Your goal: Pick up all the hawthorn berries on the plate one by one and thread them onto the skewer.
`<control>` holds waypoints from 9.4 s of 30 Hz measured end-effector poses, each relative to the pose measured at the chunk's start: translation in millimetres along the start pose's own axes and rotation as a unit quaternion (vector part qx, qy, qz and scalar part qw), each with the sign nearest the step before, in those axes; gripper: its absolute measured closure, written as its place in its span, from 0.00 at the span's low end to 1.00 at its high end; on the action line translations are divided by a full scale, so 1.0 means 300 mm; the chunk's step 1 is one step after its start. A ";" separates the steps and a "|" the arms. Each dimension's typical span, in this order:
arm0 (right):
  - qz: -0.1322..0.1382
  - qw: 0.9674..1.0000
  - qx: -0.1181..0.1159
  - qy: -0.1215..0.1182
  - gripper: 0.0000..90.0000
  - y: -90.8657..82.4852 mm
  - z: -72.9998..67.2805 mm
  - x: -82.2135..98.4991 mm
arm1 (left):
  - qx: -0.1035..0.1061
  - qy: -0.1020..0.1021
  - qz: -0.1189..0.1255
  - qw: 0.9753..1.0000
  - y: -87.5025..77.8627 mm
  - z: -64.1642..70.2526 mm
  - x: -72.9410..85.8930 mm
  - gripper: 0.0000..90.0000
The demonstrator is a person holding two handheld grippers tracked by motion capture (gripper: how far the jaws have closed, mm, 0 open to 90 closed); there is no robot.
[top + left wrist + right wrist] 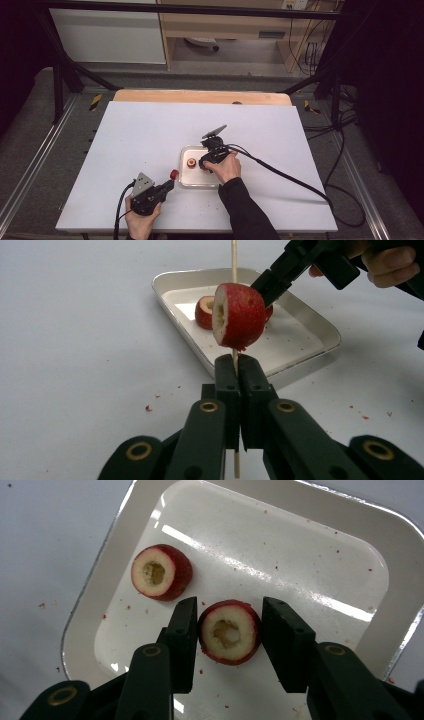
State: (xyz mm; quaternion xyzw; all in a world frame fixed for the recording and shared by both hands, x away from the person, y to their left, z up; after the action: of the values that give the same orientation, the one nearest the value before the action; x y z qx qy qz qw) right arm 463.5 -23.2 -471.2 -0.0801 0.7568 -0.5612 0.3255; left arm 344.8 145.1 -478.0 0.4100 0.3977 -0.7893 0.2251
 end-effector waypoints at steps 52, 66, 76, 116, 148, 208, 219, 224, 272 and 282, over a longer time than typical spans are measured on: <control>0.399 0.910 -0.112 0.028 0.67 -0.316 0.002 0.036 | 0.050 -0.029 0.033 0.998 0.090 0.210 -0.006 0.98; 0.403 0.908 -0.112 0.008 0.67 -0.306 -0.015 0.047 | 0.062 -0.071 0.036 0.995 0.093 0.219 -0.008 0.98; 0.414 0.905 -0.100 -0.001 0.67 -0.302 -0.028 0.060 | 0.072 -0.112 0.050 0.990 0.103 0.237 -0.006 0.98; 0.319 0.935 -0.104 -0.112 0.16 -0.275 -0.009 0.130 | 0.033 -0.008 0.037 0.999 0.055 0.129 -0.027 0.98; 0.107 0.956 -0.044 -0.271 0.08 -0.106 -0.042 -0.009 | -0.009 0.001 -0.003 1.000 -0.041 -0.032 -0.006 0.98; 0.024 0.946 -0.064 -0.318 0.67 -0.062 -0.092 -0.126 | -0.011 0.004 -0.006 1.000 -0.035 -0.040 0.001 0.98; 0.112 0.967 -0.077 -0.216 0.67 -0.171 -0.036 -0.057 | -0.001 0.015 0.000 1.000 -0.008 0.020 -0.006 0.98; 0.181 0.967 -0.099 -0.151 0.67 -0.219 -0.004 -0.022 | 0.008 0.016 0.010 1.000 0.007 0.056 -0.007 0.98; 0.408 0.886 -0.201 0.085 0.67 -0.301 0.034 0.035 | 0.044 -0.059 0.066 0.995 0.101 0.240 -0.008 0.98; 0.412 0.884 -0.205 0.087 0.67 -0.292 0.026 0.036 | 0.039 -0.070 0.076 0.994 0.107 0.241 -0.009 0.98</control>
State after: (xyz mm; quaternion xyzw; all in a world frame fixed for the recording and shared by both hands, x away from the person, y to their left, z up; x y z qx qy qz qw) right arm 438.4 -66.1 -397.8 0.2232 0.8450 -0.2140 0.4364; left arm 334.5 67.7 -464.8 0.3912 0.3173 -0.8118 0.2955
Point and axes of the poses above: each handheld gripper's, and its own axes: y roughly forward along the jaws, x roughly out of its underside, z roughly to its right, the point moved 6 cm from there along y, roughly forward along the jaws, and after that the axes turned 10 degrees about -y, right-handed, at the moved point
